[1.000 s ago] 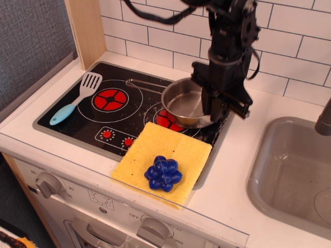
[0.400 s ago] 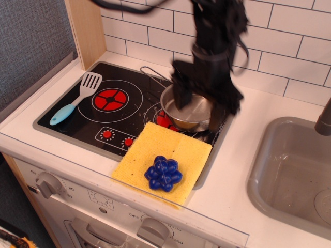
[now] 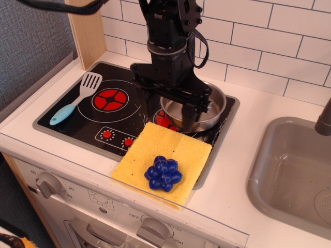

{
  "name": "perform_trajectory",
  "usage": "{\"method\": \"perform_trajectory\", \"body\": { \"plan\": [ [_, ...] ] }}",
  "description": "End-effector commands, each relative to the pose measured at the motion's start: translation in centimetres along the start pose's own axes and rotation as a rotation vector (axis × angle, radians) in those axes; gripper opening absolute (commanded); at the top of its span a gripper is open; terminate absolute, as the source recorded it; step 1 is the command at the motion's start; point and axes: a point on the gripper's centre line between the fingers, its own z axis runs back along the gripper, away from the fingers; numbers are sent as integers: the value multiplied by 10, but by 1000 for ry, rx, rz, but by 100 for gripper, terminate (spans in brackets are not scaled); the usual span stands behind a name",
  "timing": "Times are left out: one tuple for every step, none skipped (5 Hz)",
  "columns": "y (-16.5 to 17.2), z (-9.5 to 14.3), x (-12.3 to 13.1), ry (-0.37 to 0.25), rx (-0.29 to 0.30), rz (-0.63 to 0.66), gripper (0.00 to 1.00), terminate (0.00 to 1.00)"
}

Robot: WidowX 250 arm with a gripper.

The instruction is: Put the pot above the napkin.

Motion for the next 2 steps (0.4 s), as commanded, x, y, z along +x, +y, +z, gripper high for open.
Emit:
{"method": "perform_trajectory", "body": {
  "plan": [
    [1,9,-2,-34,2,4,100,0],
    [1,9,-2,-34,2,4,100,100]
  ]
}}
